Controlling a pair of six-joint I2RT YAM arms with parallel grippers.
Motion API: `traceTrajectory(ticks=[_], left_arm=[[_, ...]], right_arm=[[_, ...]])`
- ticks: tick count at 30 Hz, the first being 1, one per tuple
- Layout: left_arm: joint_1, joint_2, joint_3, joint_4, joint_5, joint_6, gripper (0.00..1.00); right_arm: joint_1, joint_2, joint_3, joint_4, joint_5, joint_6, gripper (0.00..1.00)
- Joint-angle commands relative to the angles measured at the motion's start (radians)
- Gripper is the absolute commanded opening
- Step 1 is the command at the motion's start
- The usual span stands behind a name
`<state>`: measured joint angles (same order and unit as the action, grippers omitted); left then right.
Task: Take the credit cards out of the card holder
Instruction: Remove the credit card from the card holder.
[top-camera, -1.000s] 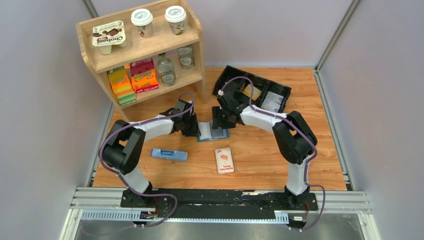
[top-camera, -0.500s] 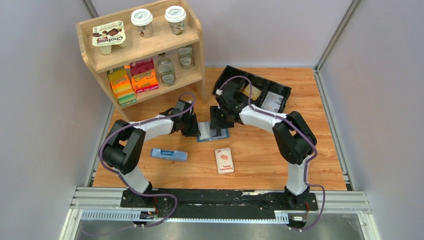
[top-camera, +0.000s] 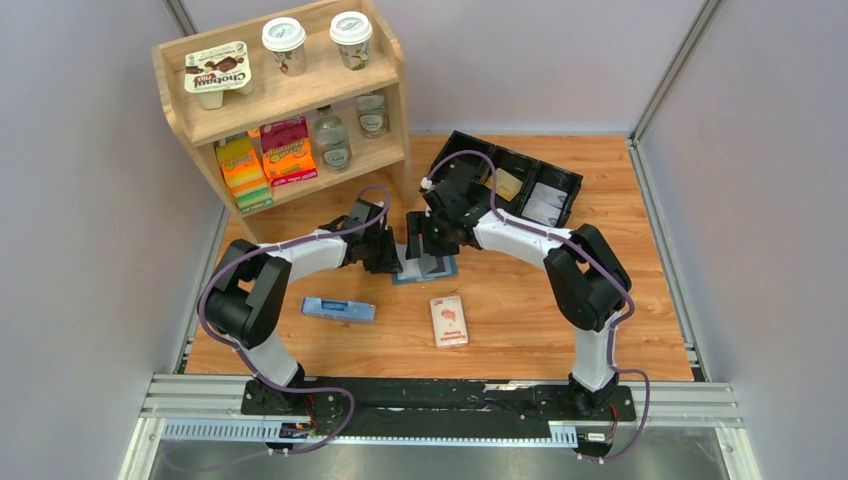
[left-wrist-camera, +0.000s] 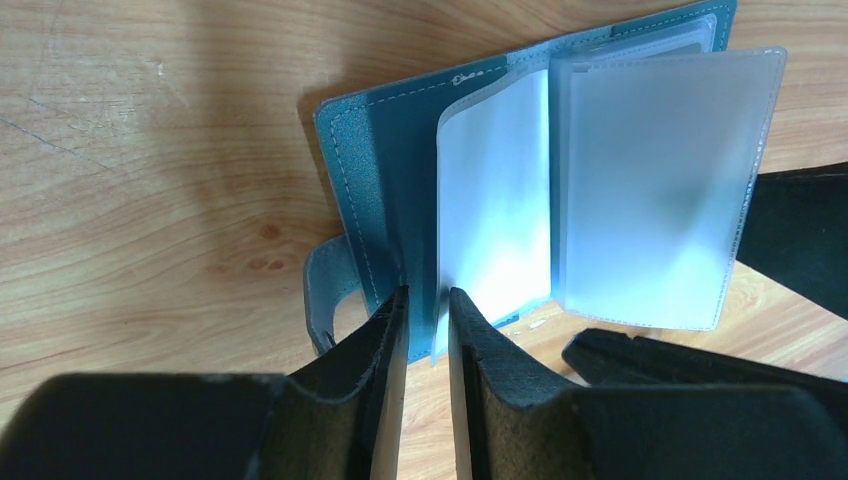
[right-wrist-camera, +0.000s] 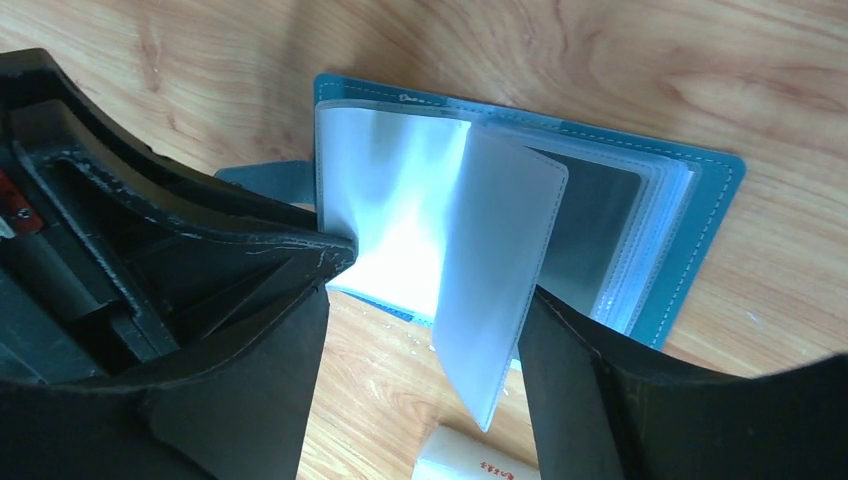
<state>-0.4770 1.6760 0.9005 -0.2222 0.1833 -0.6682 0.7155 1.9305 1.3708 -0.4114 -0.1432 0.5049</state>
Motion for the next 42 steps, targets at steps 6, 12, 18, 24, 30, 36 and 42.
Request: traceTrajectory(ticks=[6,12,18,24,30,36,42], left_arm=[[0.002,-0.010,-0.008,0.021,0.019,-0.011,0.29],[0.003,-0.122,-0.058,0.043,-0.019,-0.018,0.29],[0.002,-0.265,-0.107,0.058,-0.050,-0.021,0.30],[0.002,-0.331,-0.114,0.096,-0.027,-0.047,0.31],[0.002,-0.254,-0.043,0.141,0.037,-0.094,0.31],[0.002,-0.093,0.044,0.164,0.116,-0.139,0.31],[0.002,0.014,0.087,0.176,0.168,-0.169,0.31]], right_arm=[[0.006,-0.015,-0.006,0.144,-0.157,0.014,0.71],[0.004,0.071,0.024,0.244,-0.323,0.067,0.70],[-0.016,0.147,0.025,0.237,-0.279,0.112,0.63],[-0.040,0.116,-0.007,0.284,-0.282,0.124,0.48],[-0.067,0.035,-0.061,0.307,-0.208,0.115,0.18],[-0.105,-0.064,-0.147,0.312,-0.082,0.086,0.09],[-0.145,-0.090,-0.200,0.312,-0.076,0.077,0.14]])
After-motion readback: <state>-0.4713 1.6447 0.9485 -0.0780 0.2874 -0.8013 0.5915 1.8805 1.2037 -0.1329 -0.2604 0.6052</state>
